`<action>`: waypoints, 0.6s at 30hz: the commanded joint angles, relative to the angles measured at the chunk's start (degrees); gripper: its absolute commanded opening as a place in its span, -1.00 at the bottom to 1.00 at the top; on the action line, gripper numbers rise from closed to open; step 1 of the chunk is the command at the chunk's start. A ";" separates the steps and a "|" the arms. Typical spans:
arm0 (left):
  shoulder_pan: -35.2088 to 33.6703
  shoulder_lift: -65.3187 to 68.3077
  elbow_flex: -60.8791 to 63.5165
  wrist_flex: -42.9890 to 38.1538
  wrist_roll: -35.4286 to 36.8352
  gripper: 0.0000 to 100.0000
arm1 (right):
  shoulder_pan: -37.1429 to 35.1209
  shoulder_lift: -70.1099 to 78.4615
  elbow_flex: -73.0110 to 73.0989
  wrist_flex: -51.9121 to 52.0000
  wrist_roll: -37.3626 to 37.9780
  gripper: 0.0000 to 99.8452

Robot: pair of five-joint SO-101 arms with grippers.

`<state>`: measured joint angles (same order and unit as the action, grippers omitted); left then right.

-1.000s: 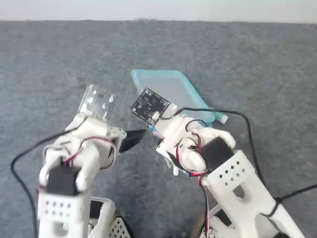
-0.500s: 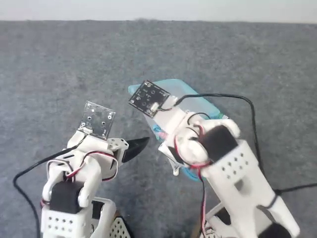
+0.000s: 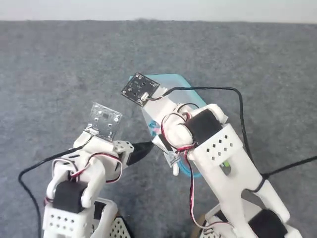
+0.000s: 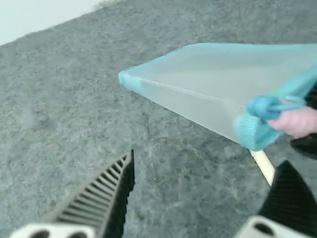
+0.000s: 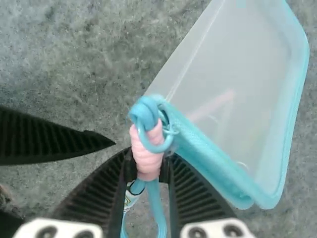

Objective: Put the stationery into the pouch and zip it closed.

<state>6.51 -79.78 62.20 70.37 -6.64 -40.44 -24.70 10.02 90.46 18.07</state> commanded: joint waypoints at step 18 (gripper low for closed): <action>0.62 -0.18 4.62 -11.96 6.24 -0.22 | 0.04 -1.01 -3.25 2.33 -1.41 -0.99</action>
<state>7.30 -79.78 66.07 62.20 -1.63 -40.18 -24.70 9.93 92.22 17.01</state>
